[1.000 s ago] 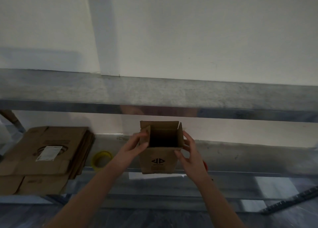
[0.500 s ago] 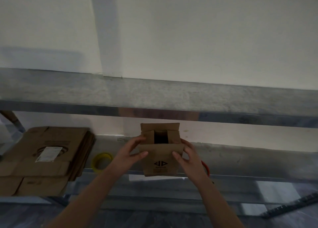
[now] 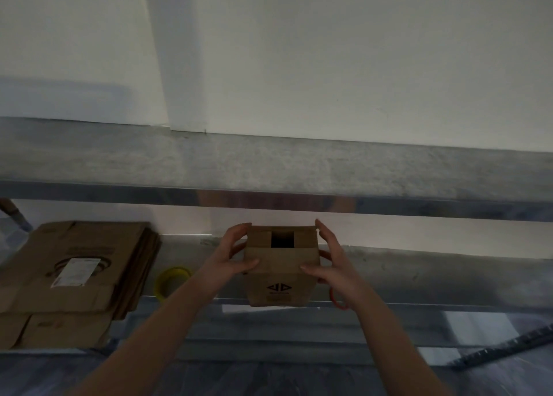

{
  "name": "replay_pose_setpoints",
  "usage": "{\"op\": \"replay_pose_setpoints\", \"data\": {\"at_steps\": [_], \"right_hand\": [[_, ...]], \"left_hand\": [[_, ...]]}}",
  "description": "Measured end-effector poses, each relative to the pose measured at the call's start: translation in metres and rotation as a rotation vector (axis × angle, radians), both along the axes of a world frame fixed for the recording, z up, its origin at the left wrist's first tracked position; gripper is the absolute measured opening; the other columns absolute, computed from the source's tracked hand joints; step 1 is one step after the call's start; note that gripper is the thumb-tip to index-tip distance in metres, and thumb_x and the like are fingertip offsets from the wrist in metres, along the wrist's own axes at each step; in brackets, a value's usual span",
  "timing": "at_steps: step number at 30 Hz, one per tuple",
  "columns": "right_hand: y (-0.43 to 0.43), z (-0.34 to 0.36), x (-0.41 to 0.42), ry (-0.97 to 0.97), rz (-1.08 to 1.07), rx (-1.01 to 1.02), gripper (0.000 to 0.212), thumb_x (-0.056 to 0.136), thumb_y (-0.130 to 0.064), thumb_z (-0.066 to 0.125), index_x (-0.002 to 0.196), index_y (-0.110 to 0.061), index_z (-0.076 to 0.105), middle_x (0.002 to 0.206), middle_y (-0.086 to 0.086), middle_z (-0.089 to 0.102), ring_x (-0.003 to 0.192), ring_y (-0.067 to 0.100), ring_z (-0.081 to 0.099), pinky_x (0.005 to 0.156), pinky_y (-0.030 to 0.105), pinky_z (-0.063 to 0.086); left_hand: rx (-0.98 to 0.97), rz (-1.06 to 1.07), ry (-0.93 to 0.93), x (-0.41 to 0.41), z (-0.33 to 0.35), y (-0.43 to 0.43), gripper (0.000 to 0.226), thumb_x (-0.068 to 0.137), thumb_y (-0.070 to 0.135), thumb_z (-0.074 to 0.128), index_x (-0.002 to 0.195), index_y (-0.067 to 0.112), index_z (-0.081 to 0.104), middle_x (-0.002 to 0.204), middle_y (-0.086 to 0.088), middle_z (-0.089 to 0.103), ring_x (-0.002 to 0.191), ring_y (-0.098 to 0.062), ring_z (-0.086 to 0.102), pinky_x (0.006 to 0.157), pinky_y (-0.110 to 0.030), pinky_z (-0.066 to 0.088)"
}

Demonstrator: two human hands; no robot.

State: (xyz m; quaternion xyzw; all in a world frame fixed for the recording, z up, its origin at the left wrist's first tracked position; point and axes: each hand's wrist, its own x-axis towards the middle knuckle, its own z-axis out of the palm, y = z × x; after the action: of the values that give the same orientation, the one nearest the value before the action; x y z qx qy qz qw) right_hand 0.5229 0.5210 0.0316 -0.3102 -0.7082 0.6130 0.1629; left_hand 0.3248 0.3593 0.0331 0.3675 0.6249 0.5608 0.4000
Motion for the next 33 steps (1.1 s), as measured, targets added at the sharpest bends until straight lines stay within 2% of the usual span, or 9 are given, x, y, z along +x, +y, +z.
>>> {"op": "replay_pose_setpoints", "data": {"at_steps": [6, 11, 16, 20, 24, 26, 28, 31, 33], "right_hand": [[0.007, -0.005, 0.005, 0.030, -0.001, -0.094, 0.071, 0.078, -0.021, 0.082, 0.132, -0.050, 0.047, 0.139, -0.016, 0.045, 0.130, 0.018, 0.045, 0.097, 0.047, 0.053], [0.003, -0.010, 0.002, 0.014, -0.010, -0.080, 0.080, 0.061, -0.047, 0.085, 0.131, -0.055, 0.046, 0.130, -0.028, 0.048, 0.126, 0.010, 0.047, 0.100, 0.049, 0.051], [0.003, -0.021, 0.020, 0.024, -0.073, -0.089, 0.078, 0.063, -0.045, 0.084, 0.130, -0.058, 0.046, 0.138, -0.019, 0.049, 0.128, 0.014, 0.049, 0.100, 0.045, 0.052], [0.004, -0.024, 0.020, 0.048, -0.091, -0.121, 0.080, 0.062, -0.047, 0.083, 0.132, -0.056, 0.047, 0.139, -0.018, 0.050, 0.128, 0.015, 0.050, 0.100, 0.045, 0.052], [0.004, -0.029, 0.011, 0.004, -0.058, -0.142, 0.063, 0.077, -0.031, 0.081, 0.125, -0.059, 0.050, 0.139, -0.016, 0.051, 0.118, 0.007, 0.058, 0.094, 0.037, 0.055], [-0.003, -0.039, 0.013, -0.017, -0.075, -0.129, 0.061, 0.081, -0.025, 0.079, 0.124, -0.057, 0.049, 0.137, -0.017, 0.052, 0.121, 0.006, 0.057, 0.099, 0.037, 0.052], [-0.006, -0.047, 0.013, 0.016, -0.114, -0.105, 0.063, 0.083, -0.021, 0.077, 0.133, -0.047, 0.048, 0.139, -0.014, 0.053, 0.129, 0.010, 0.050, 0.107, 0.044, 0.046], [-0.002, -0.043, 0.001, 0.014, -0.105, -0.133, 0.068, 0.087, -0.014, 0.072, 0.144, -0.036, 0.042, 0.142, -0.008, 0.051, 0.132, 0.014, 0.047, 0.109, 0.046, 0.044], [0.003, -0.037, -0.011, 0.016, -0.101, -0.142, 0.067, 0.090, -0.011, 0.068, 0.147, -0.032, 0.039, 0.142, -0.006, 0.050, 0.132, 0.015, 0.047, 0.109, 0.044, 0.044]], "left_hand": [[-0.002, 0.046, 0.075, 0.007, -0.010, 0.000, 0.056, 0.078, 0.033, 0.073, 0.128, 0.039, 0.050, 0.142, 0.019, 0.040, 0.128, -0.004, 0.043, 0.101, -0.034, 0.048], [-0.034, -0.015, 0.082, 0.003, -0.015, -0.006, 0.065, 0.074, 0.032, 0.076, 0.132, 0.045, 0.049, 0.142, 0.031, 0.031, 0.130, 0.004, 0.038, 0.105, -0.023, 0.041], [-0.077, -0.098, 0.226, 0.011, -0.016, 0.003, 0.086, 0.064, 0.031, 0.082, 0.136, 0.046, 0.039, 0.136, 0.043, 0.021, 0.123, 0.019, 0.031, 0.106, -0.016, 0.035], [-0.058, -0.109, 0.189, 0.010, -0.016, 0.008, 0.082, 0.065, 0.029, 0.083, 0.135, 0.044, 0.041, 0.128, 0.052, 0.033, 0.121, 0.022, 0.036, 0.102, -0.015, 0.040], [-0.107, -0.096, 0.146, 0.002, -0.028, 0.003, 0.078, 0.060, 0.038, 0.086, 0.128, 0.047, 0.047, 0.126, 0.041, 0.045, 0.122, 0.013, 0.042, 0.101, -0.016, 0.042], [-0.125, -0.093, 0.160, 0.004, -0.040, -0.002, 0.079, 0.062, 0.038, 0.086, 0.130, 0.043, 0.046, 0.127, 0.036, 0.048, 0.122, 0.012, 0.044, 0.101, -0.014, 0.040], [-0.098, -0.076, 0.181, 0.005, -0.048, -0.001, 0.080, 0.064, 0.033, 0.085, 0.133, 0.038, 0.044, 0.137, 0.028, 0.043, 0.125, 0.011, 0.042, 0.102, -0.015, 0.041], [-0.090, -0.048, 0.198, 0.002, -0.050, 0.009, 0.079, 0.072, 0.020, 0.082, 0.137, 0.037, 0.039, 0.147, 0.024, 0.029, 0.134, 0.003, 0.035, 0.106, -0.022, 0.039], [-0.099, -0.034, 0.156, -0.002, -0.049, 0.017, 0.079, 0.076, 0.020, 0.079, 0.139, 0.039, 0.034, 0.148, 0.028, 0.020, 0.134, 0.003, 0.029, 0.104, -0.015, 0.037]]}}
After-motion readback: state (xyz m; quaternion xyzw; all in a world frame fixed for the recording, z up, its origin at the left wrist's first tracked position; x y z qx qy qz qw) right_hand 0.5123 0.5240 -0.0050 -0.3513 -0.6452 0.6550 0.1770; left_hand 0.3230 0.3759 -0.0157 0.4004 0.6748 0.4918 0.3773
